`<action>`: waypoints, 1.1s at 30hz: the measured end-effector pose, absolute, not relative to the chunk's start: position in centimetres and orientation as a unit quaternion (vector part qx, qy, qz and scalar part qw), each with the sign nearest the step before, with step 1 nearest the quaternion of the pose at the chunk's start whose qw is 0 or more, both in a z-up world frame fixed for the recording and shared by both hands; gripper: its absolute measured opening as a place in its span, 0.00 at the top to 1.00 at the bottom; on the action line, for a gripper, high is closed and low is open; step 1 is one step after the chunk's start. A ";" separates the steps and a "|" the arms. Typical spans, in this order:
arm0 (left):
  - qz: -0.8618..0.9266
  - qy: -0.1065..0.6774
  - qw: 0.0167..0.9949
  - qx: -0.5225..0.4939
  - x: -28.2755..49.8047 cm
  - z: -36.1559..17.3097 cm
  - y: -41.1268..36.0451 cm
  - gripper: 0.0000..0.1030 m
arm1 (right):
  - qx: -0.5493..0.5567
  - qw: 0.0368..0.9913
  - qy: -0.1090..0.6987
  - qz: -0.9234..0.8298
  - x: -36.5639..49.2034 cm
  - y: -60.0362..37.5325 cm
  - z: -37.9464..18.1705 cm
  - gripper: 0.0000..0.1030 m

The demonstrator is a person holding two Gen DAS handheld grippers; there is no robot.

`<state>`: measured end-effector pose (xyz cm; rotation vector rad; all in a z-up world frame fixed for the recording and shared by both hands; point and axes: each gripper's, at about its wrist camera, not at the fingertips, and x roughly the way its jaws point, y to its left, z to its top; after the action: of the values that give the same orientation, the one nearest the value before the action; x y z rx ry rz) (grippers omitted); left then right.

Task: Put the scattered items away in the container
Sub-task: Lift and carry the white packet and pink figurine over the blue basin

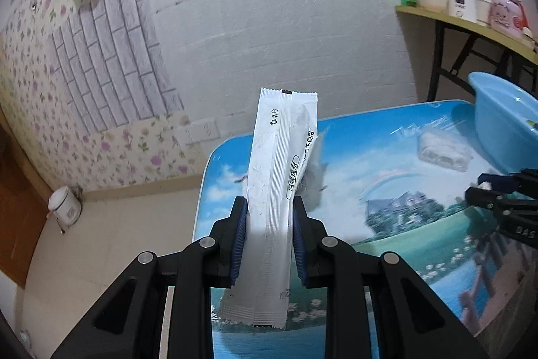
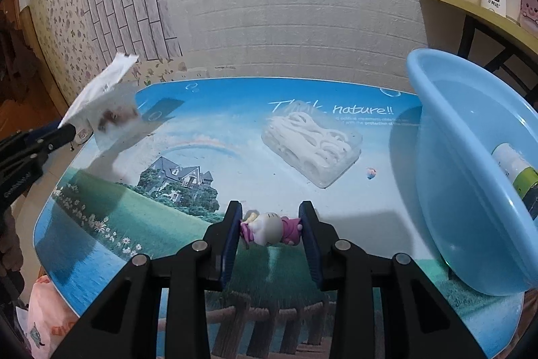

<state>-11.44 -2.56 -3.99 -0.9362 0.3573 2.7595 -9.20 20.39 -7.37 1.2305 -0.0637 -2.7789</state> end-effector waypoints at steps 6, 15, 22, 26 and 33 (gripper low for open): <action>0.934 0.124 0.114 -0.314 -10.7 -3.3 -1.3 0.76 | 0.398 0.052 -0.028 -0.915 -8.4 20.6 -6.9 0.65; 0.936 0.105 0.115 -0.316 -9.4 -2.1 -1.2 0.76 | 0.382 0.063 -0.042 -0.921 -6.9 21.2 -5.4 0.65; 0.939 0.087 0.116 -0.311 -7.8 -0.6 -0.8 0.76 | 0.360 0.087 -0.045 -0.928 -5.2 20.7 -3.4 0.65; 0.941 0.066 0.115 -0.311 -6.6 0.5 -0.4 0.76 | 0.342 0.099 -0.049 -0.933 -3.7 20.9 -1.7 0.65; 0.944 0.063 0.120 -0.300 -4.2 1.9 1.3 0.76 | 0.305 0.104 -0.042 -0.946 -0.6 21.6 1.6 0.65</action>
<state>-4.19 1.29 1.93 -0.8756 0.1847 2.7599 -0.61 21.59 1.56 0.8998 -0.1246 -2.7892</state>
